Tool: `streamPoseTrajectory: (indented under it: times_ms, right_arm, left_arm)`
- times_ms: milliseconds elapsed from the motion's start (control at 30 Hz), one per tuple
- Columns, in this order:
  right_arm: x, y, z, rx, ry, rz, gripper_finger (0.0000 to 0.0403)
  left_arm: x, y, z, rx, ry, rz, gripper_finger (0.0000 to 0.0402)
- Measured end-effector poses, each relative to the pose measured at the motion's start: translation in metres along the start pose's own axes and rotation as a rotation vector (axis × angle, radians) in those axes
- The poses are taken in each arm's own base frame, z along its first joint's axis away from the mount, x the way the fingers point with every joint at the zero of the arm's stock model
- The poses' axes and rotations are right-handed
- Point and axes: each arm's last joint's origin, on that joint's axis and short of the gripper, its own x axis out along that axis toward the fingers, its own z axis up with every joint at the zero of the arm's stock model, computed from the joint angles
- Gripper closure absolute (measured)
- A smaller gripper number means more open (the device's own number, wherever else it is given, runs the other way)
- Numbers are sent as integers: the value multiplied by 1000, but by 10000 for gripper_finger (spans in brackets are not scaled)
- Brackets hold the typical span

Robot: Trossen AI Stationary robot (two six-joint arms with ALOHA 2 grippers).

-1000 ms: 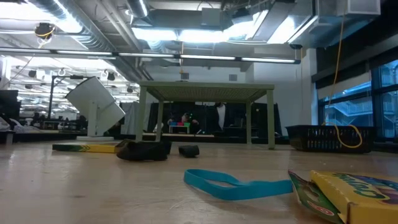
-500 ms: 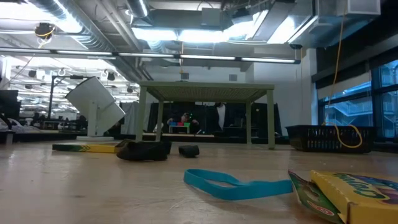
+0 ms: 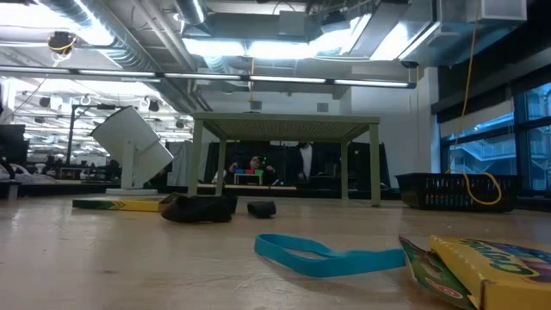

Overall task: Pick & Place Office Desk Supplies
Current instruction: Put the blue rubber band into the top right black bin

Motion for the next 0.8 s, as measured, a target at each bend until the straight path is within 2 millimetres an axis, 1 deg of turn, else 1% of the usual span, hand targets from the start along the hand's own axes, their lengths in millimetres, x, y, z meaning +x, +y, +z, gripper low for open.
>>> streamPoseTrajectory:
  times_ms: [167, 467, 533, 667, 733, 800]
  right_arm:
    - [1, -2, -1, 1, 3, -5, 261]
    - [1, -2, -1, -23, 9, -12, 389]
    - [1, -2, -1, -23, 9, -12, 395]
    - [1, -2, -1, 43, 8, -12, 392]
    - [1, -2, -1, 58, 8, -12, 397]
    - [1, -2, -1, 77, 9, -12, 398]
  left_arm:
    - [0, 3, 0, 1, -1, 10, 394]
    - [0, 3, 0, 43, -4, 3, 394]
    - [0, 3, 0, 43, -4, 3, 394]
    - [0, 3, 0, 52, -4, 4, 391]
    - [0, 3, 0, 68, -4, 13, 383]
    - [0, 1, 0, 87, -3, 19, 366]
